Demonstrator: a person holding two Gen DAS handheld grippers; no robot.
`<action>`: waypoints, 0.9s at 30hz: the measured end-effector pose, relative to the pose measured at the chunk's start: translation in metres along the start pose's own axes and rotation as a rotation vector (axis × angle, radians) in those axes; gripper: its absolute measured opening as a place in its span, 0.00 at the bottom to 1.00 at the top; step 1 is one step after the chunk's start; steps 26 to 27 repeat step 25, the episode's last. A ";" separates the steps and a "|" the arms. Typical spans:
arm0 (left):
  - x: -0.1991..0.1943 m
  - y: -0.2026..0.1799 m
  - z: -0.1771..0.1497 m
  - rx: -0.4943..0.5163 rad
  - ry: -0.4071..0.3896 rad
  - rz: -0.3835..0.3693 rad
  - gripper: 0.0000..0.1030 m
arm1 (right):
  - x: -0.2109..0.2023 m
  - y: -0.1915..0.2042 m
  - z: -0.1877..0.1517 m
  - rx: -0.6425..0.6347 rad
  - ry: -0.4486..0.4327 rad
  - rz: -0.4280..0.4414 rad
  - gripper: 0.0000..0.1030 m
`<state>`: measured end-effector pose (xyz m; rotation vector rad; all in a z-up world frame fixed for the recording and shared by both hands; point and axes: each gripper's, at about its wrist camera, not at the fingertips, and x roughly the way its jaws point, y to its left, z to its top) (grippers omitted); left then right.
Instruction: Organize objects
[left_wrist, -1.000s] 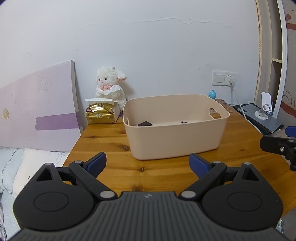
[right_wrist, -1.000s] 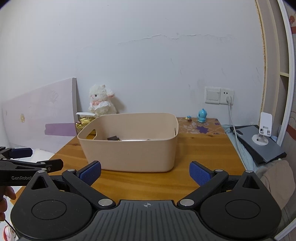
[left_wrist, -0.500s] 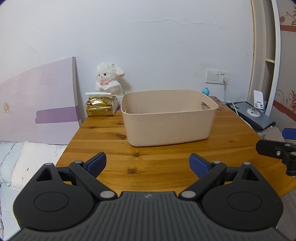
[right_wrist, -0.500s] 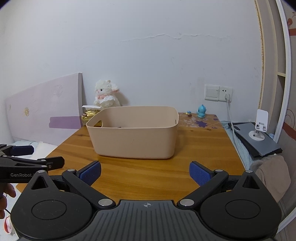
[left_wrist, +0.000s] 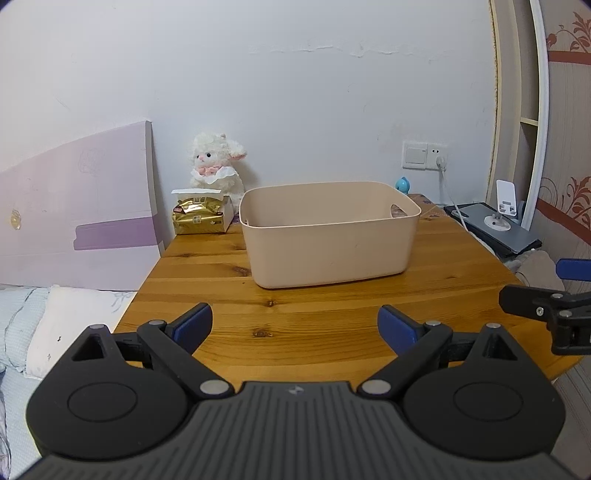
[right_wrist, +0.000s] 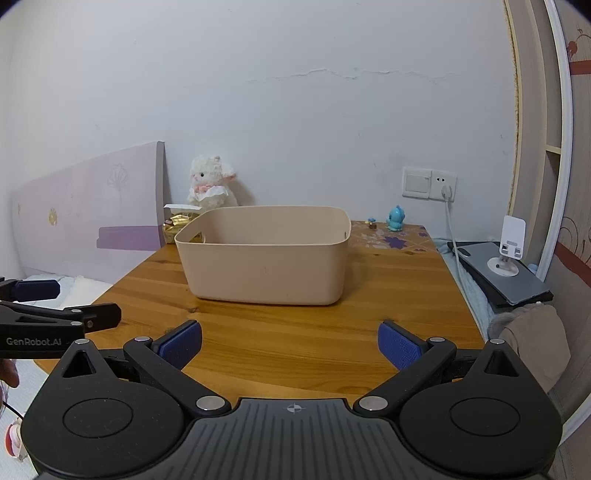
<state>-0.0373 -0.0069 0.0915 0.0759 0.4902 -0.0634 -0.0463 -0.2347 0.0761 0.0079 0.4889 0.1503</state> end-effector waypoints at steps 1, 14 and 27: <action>-0.003 0.000 -0.001 0.001 -0.003 0.000 0.94 | -0.001 0.000 0.000 -0.001 -0.001 -0.002 1.00; -0.007 0.004 -0.003 0.010 -0.002 -0.001 0.94 | -0.018 0.002 0.001 -0.008 -0.017 -0.021 1.00; 0.001 0.008 -0.002 -0.029 0.022 -0.002 0.95 | -0.012 0.003 0.001 0.004 -0.001 -0.019 1.00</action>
